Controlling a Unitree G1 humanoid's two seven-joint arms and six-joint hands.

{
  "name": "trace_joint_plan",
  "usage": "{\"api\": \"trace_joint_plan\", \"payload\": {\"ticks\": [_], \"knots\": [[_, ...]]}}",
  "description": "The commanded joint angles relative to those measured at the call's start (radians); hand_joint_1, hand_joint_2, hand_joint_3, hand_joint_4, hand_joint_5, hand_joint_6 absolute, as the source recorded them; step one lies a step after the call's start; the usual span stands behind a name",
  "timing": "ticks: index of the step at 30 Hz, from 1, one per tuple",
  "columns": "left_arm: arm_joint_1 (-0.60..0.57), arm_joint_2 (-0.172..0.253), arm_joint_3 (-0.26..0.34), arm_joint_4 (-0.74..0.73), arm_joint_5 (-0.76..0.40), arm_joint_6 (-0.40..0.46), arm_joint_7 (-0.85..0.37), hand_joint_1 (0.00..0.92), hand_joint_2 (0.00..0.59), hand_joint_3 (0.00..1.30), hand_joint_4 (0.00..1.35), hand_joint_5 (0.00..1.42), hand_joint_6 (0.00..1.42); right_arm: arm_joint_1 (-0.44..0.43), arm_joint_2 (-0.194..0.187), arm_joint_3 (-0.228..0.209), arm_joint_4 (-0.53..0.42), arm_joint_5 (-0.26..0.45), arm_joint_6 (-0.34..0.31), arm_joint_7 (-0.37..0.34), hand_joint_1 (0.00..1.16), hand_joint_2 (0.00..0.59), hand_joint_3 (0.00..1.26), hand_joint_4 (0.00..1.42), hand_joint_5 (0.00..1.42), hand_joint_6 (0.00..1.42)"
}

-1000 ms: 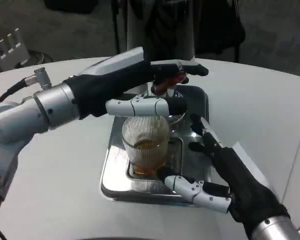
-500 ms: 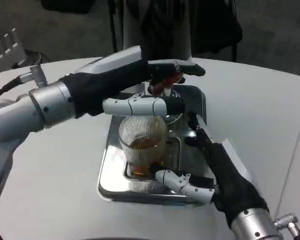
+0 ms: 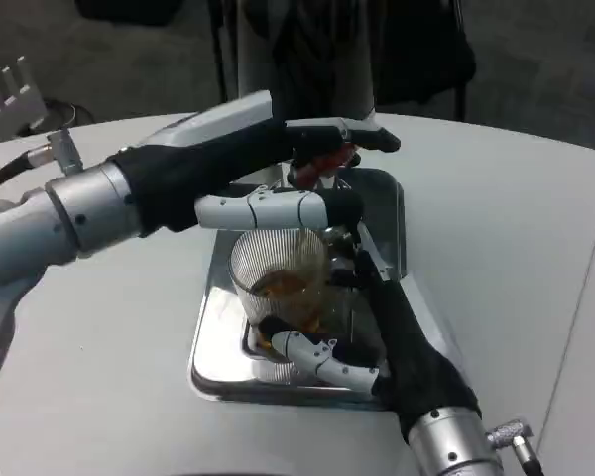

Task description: Grasp the cup under the faucet to collect the drink, then remove the cup.

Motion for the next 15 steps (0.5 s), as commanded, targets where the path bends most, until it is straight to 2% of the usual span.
{"api": "trace_joint_plan", "payload": {"ticks": [1, 15], "knots": [[0.054, 0.034, -0.001, -0.018, 0.025, 0.043, -0.037, 0.000, 0.144, 0.19, 0.10, 0.18, 0.24, -0.020, 0.037, 0.015, 0.031, 0.013, -0.038, -0.042, 0.77, 0.213, 0.00, 0.08, 0.18, 0.20], [0.078, 0.058, 0.019, -0.090, 0.027, 0.082, -0.036, 0.000, 0.152, 0.20, 0.10, 0.18, 0.25, -0.084, 0.051, 0.026, 0.113, 0.051, -0.069, -0.095, 0.77, 0.213, 0.00, 0.09, 0.18, 0.19]]}}
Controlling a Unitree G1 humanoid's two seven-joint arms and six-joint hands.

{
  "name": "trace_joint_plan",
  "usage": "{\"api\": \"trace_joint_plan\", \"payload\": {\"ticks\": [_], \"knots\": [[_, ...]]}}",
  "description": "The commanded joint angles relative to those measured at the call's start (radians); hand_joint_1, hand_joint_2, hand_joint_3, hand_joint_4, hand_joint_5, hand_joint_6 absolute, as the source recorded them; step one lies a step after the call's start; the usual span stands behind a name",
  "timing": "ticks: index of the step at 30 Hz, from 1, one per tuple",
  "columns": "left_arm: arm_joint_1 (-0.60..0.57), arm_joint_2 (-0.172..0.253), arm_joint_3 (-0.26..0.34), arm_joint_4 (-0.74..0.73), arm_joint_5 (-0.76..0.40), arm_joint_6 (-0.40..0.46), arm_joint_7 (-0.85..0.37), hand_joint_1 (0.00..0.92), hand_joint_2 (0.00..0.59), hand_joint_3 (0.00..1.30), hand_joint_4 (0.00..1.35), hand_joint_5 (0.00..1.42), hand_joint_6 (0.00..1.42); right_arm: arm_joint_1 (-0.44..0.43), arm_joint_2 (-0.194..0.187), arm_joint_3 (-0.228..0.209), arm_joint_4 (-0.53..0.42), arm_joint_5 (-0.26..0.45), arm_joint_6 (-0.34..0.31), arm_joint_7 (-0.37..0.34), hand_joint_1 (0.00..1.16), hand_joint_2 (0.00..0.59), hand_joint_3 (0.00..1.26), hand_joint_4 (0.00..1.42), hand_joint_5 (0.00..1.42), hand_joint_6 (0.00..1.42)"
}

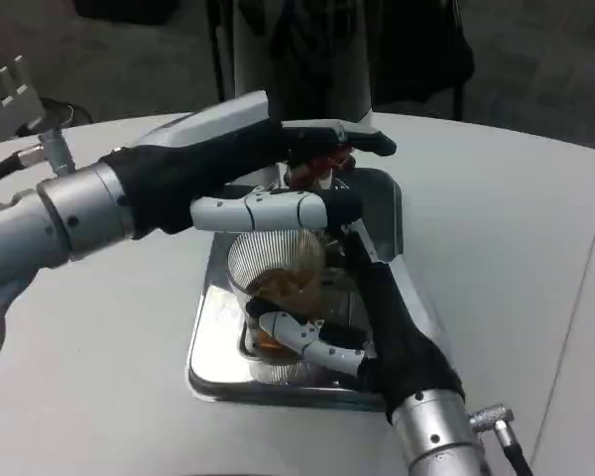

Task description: Grasp the cup under the faucet to collect the drink, then remove the cup.

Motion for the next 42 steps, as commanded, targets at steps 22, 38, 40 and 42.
{"api": "trace_joint_plan", "payload": {"ticks": [22, 38, 40, 42], "knots": [[0.048, 0.051, 0.021, -0.025, 0.027, 0.035, -0.040, 0.000, 0.158, 0.21, 0.13, 0.19, 0.26, -0.102, 0.065, -0.002, 0.227, 0.053, -0.121, -0.090, 0.79, 0.207, 0.00, 0.07, 0.17, 0.18], [0.035, 0.006, 0.098, -0.018, -0.082, 0.132, -0.003, 0.000, 0.163, 0.21, 0.13, 0.20, 0.27, -0.115, 0.068, -0.015, 0.257, 0.068, -0.133, -0.102, 0.78, 0.203, 0.00, 0.06, 0.16, 0.18], [0.032, -0.016, 0.118, -0.026, -0.110, 0.162, 0.007, 0.000, 0.163, 0.22, 0.14, 0.20, 0.29, -0.111, 0.065, -0.018, 0.253, 0.071, -0.133, -0.101, 0.78, 0.203, 0.00, 0.06, 0.16, 0.18], [0.025, -0.036, 0.137, -0.037, -0.133, 0.190, 0.019, 0.000, 0.164, 0.22, 0.14, 0.20, 0.29, -0.105, 0.064, -0.020, 0.252, 0.073, -0.136, -0.101, 0.78, 0.203, 0.00, 0.06, 0.16, 0.18]]}}
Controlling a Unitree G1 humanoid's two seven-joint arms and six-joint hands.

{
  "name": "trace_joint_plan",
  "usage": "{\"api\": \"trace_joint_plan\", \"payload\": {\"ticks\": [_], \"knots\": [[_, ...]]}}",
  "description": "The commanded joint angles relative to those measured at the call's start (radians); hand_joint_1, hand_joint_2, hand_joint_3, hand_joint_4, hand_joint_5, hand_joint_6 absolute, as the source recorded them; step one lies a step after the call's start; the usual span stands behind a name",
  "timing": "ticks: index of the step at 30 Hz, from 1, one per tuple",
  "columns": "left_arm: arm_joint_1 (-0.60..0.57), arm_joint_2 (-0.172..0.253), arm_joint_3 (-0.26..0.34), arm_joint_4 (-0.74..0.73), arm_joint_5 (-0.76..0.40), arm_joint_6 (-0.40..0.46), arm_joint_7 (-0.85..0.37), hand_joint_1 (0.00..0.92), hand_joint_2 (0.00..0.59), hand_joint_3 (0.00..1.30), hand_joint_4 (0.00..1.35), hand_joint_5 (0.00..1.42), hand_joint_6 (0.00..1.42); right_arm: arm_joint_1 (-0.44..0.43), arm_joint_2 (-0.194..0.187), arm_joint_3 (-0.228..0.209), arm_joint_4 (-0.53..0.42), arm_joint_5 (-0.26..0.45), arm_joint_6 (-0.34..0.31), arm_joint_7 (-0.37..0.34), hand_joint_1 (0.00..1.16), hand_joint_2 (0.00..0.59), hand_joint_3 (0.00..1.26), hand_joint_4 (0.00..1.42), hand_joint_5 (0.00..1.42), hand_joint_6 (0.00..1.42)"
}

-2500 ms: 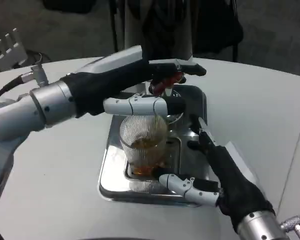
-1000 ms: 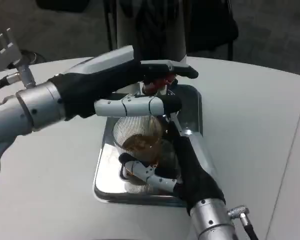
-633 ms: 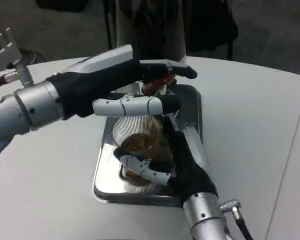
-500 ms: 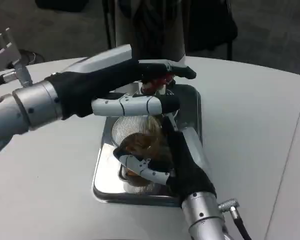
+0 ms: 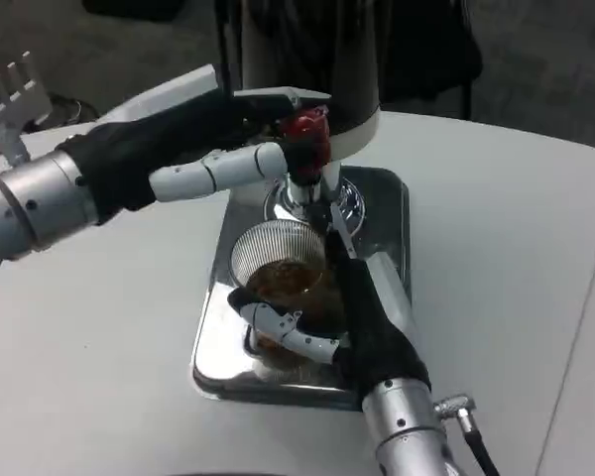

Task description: Grasp the cup under the faucet to collect the drink, then remove the cup.

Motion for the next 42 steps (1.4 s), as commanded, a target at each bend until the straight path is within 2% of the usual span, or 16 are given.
{"api": "trace_joint_plan", "payload": {"ticks": [1, 7, 12, 19, 30, 36, 42], "knots": [[0.002, -0.040, 0.044, -0.021, -0.060, 0.057, 0.029, 0.000, 0.164, 0.22, 0.14, 0.21, 0.29, 0.012, 0.023, -0.005, 0.001, 0.009, -0.023, -0.006, 0.78, 0.203, 0.00, 0.06, 0.16, 0.18], [0.004, -0.073, 0.093, -0.073, -0.109, 0.108, 0.058, 0.000, 0.165, 0.24, 0.16, 0.22, 0.30, 0.012, 0.022, -0.012, 0.010, 0.020, -0.038, -0.004, 0.78, 0.203, 0.00, 0.07, 0.17, 0.18], [0.004, -0.079, 0.134, -0.127, -0.151, 0.155, 0.076, 0.000, 0.170, 0.25, 0.18, 0.24, 0.32, 0.018, 0.033, -0.003, 0.021, 0.006, -0.032, -0.027, 0.78, 0.203, 0.00, 0.07, 0.17, 0.18], [0.019, -0.070, 0.167, -0.185, -0.181, 0.192, 0.081, 0.000, 0.177, 0.26, 0.19, 0.25, 0.33, 0.010, 0.042, 0.004, 0.067, 0.007, -0.046, -0.048, 0.78, 0.202, 0.00, 0.07, 0.17, 0.18], [0.054, -0.041, 0.225, -0.266, -0.217, 0.236, 0.076, 0.000, 0.178, 0.28, 0.20, 0.26, 0.34, -0.004, 0.079, -0.005, 0.133, 0.031, -0.058, -0.104, 0.77, 0.200, 0.00, 0.08, 0.18, 0.19], [0.076, -0.018, 0.244, -0.286, -0.229, 0.249, 0.075, 0.000, 0.179, 0.28, 0.20, 0.26, 0.34, -0.018, 0.092, 0.020, 0.168, 0.009, -0.054, -0.157, 0.78, 0.202, 0.00, 0.15, 0.26, 0.23], [0.096, -0.002, 0.260, -0.299, -0.235, 0.252, 0.073, 0.000, 0.179, 0.28, 0.21, 0.26, 0.35, 0.004, 0.111, 0.050, 0.205, -0.002, -0.083, -0.238, 0.80, 0.209, 0.15, 0.29, 0.39, 0.32]]}}
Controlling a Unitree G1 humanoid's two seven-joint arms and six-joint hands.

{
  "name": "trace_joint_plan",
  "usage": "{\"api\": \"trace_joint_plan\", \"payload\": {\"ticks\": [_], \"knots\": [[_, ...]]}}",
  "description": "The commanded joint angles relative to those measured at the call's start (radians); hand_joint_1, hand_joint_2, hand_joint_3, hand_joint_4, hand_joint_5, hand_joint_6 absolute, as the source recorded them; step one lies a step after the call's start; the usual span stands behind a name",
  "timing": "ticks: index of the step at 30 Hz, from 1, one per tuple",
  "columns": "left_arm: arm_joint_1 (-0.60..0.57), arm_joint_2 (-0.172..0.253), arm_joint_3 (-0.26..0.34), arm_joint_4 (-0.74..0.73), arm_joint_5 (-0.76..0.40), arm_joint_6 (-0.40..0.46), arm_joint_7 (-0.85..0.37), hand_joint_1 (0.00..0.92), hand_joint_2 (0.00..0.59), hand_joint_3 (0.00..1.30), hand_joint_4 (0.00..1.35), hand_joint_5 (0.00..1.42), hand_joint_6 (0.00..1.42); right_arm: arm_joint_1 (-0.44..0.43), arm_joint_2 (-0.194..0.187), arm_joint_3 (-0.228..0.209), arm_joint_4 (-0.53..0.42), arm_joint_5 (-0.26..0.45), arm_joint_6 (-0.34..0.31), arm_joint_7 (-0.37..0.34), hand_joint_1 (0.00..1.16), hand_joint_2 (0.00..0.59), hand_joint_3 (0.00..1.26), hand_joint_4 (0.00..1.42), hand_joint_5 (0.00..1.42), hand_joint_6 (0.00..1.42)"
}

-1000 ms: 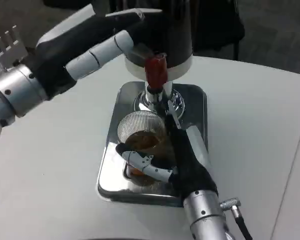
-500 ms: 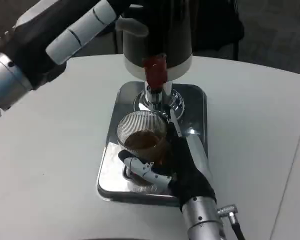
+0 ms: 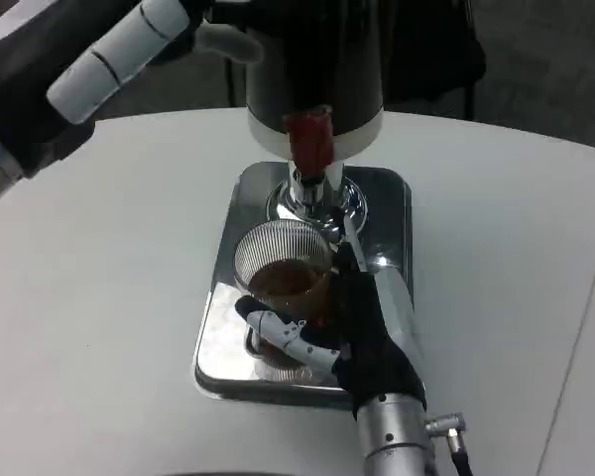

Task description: Grasp the cup under the faucet to collect the drink, then remove the cup.

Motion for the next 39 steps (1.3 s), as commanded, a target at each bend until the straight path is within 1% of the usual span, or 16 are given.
{"api": "trace_joint_plan", "payload": {"ticks": [1, 6, 9, 11, 14, 15, 18, 19, 21, 23, 26, 28, 29, 33, 35, 39], "knots": [[0.025, 0.024, 0.020, -0.024, -0.017, 0.009, -0.001, 0.000, 0.179, 0.28, 0.21, 0.26, 0.35, 0.028, 0.101, 0.019, 0.053, -0.002, -0.013, -0.062, 0.81, 0.209, 0.19, 0.31, 0.41, 0.34], [0.044, 0.034, 0.033, -0.035, -0.015, 0.005, -0.004, 0.000, 0.180, 0.29, 0.22, 0.26, 0.35, 0.022, 0.110, 0.027, 0.095, -0.006, -0.034, -0.137, 0.84, 0.220, 0.32, 0.42, 0.49, 0.41], [0.053, 0.039, 0.039, -0.041, -0.017, 0.005, -0.004, 0.000, 0.180, 0.29, 0.22, 0.27, 0.35, 0.025, 0.114, 0.032, 0.111, -0.007, -0.042, -0.169, 0.86, 0.228, 0.37, 0.46, 0.53, 0.43], [0.060, 0.042, 0.042, -0.046, -0.017, 0.005, -0.003, 0.000, 0.178, 0.29, 0.22, 0.27, 0.35, 0.033, 0.123, 0.031, 0.111, -0.001, -0.049, -0.189, 0.86, 0.228, 0.39, 0.48, 0.54, 0.45], [0.070, 0.047, 0.045, -0.052, -0.016, 0.003, -0.005, 0.000, 0.173, 0.29, 0.22, 0.27, 0.35, 0.043, 0.129, 0.033, 0.098, -0.002, -0.060, -0.229, 0.86, 0.228, 0.46, 0.56, 0.61, 0.49], [0.073, 0.048, 0.046, -0.054, -0.016, 0.002, -0.005, 0.000, 0.173, 0.29, 0.22, 0.27, 0.35, 0.044, 0.129, 0.032, 0.093, 0.002, -0.063, -0.235, 0.86, 0.229, 0.49, 0.59, 0.65, 0.52], [0.078, 0.047, 0.052, -0.064, -0.020, 0.002, -0.002, 0.000, 0.172, 0.29, 0.22, 0.27, 0.35, 0.047, 0.123, 0.031, 0.074, 0.003, -0.069, -0.258, 0.87, 0.232, 0.54, 0.64, 0.70, 0.56], [0.078, 0.046, 0.054, -0.069, -0.023, 0.003, 0.000, 0.000, 0.172, 0.29, 0.22, 0.27, 0.35, 0.051, 0.119, 0.031, 0.062, 0.001, -0.069, -0.267, 0.87, 0.224, 0.59, 0.72, 0.79, 0.64], [0.075, 0.044, 0.062, -0.081, -0.030, 0.003, 0.005, 0.000, 0.172, 0.29, 0.22, 0.27, 0.35, 0.062, 0.110, 0.029, 0.032, 0.004, -0.068, -0.270, 0.87, 0.208, 0.70, 0.85, 0.96, 0.88], [0.074, 0.044, 0.072, -0.095, -0.039, 0.004, 0.010, 0.000, 0.172, 0.29, 0.22, 0.27, 0.35, 0.077, 0.104, 0.025, 0.001, 0.006, -0.062, -0.270, 0.88, 0.186, 0.78, 0.94, 1.06, 1.05], [0.098, 0.044, 0.136, -0.131, -0.075, 0.009, 0.034, 0.000, 0.172, 0.29, 0.22, 0.27, 0.35, 0.102, 0.096, 0.024, -0.051, 0.003, -0.059, -0.274, 0.88, 0.183, 0.88, 1.04, 1.21, 1.23], [0.117, 0.046, 0.173, -0.152, -0.098, 0.017, 0.048, 0.000, 0.172, 0.29, 0.22, 0.27, 0.35, 0.118, 0.085, 0.027, -0.083, 0.001, -0.057, -0.267, 0.88, 0.182, 0.91, 1.08, 1.24, 1.30], [0.123, 0.048, 0.181, -0.158, -0.104, 0.020, 0.052, 0.000, 0.172, 0.29, 0.22, 0.27, 0.35, 0.126, 0.077, 0.030, -0.096, -0.005, -0.053, -0.265, 0.87, 0.180, 0.92, 1.10, 1.26, 1.32], [0.177, 0.068, 0.242, -0.189, -0.135, 0.039, 0.059, 0.000, 0.171, 0.29, 0.24, 0.28, 0.36, 0.148, 0.038, 0.038, -0.136, -0.024, -0.027, -0.239, 0.88, 0.183, 0.96, 1.13, 1.31, 1.38], [0.217, 0.077, 0.276, -0.192, -0.145, 0.044, 0.056, 0.000, 0.171, 0.29, 0.24, 0.28, 0.37, 0.156, 0.031, 0.035, -0.143, -0.020, -0.017, -0.222, 0.89, 0.173, 0.99, 1.16, 1.34, 1.42], [0.266, 0.086, 0.315, -0.190, -0.160, 0.048, 0.060, 0.000, 0.171, 0.30, 0.24, 0.28, 0.37, 0.178, 0.016, 0.029, -0.164, -0.028, -0.007, -0.209, 0.89, 0.168, 0.99, 1.17, 1.35, 1.42]]}}
